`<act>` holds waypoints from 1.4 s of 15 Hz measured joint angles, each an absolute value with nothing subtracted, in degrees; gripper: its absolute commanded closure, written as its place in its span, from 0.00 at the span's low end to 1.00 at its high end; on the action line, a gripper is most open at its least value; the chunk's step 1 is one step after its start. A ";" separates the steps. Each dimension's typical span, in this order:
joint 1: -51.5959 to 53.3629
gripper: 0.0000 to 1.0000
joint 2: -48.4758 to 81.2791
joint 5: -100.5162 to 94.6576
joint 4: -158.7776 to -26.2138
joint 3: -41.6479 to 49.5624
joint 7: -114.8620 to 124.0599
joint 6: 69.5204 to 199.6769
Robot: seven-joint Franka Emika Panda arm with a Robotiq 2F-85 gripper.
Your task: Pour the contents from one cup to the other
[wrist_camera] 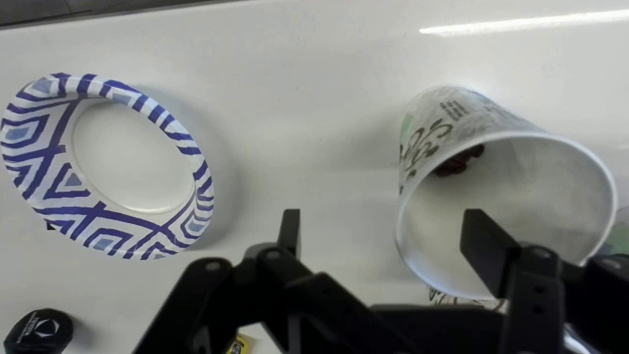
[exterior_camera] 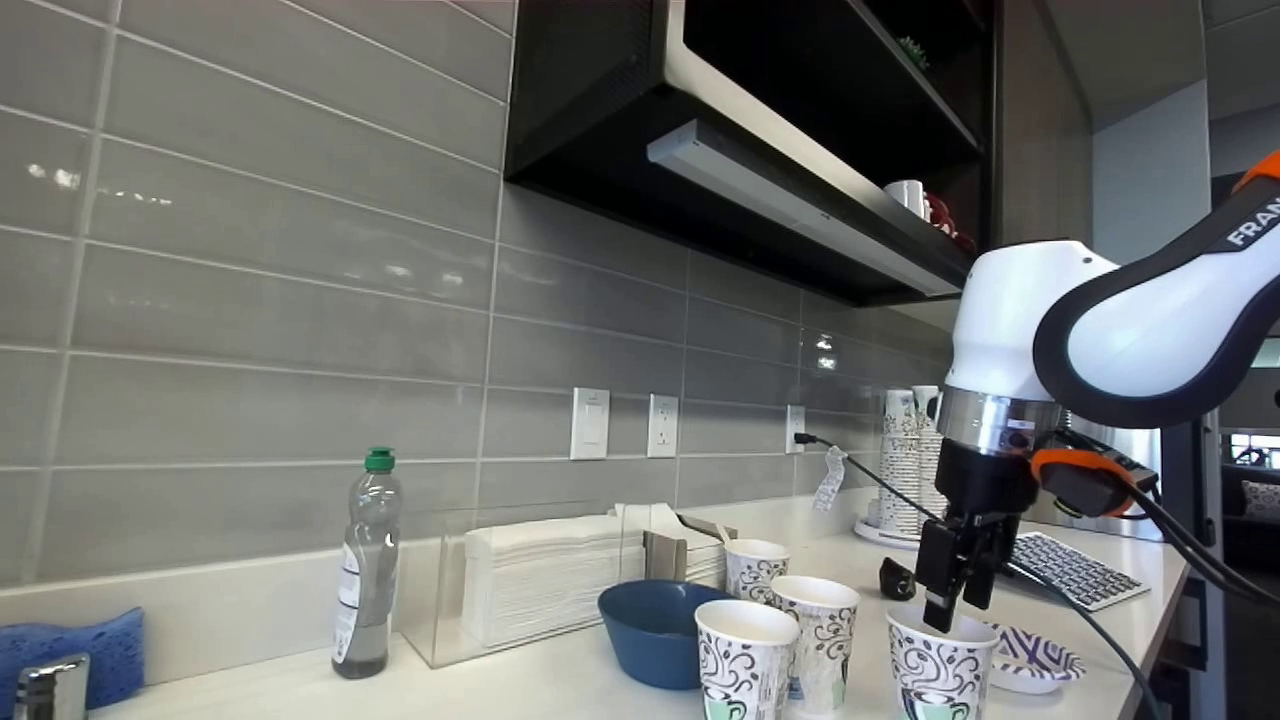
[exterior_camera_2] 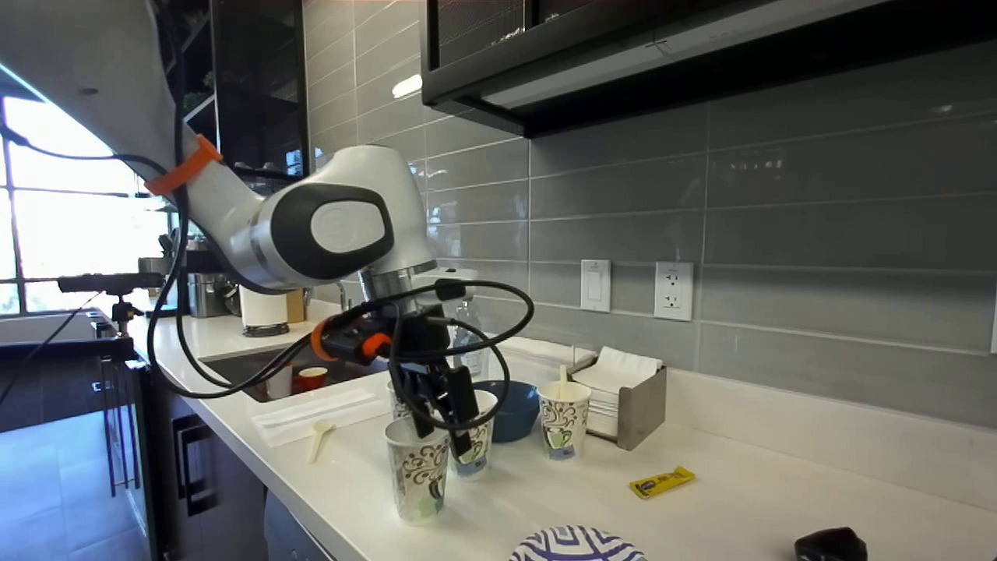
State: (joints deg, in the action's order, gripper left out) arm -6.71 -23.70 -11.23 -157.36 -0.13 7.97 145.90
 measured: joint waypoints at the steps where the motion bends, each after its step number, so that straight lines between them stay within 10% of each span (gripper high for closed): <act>1: -6.71 0.53 -23.35 -11.22 -157.36 0.10 7.61 146.25; 8: -6.71 0.99 -21.47 -11.20 -157.36 1.06 6.03 146.60; 21: -7.55 0.99 -31.53 -12.52 -156.97 -0.73 6.21 142.31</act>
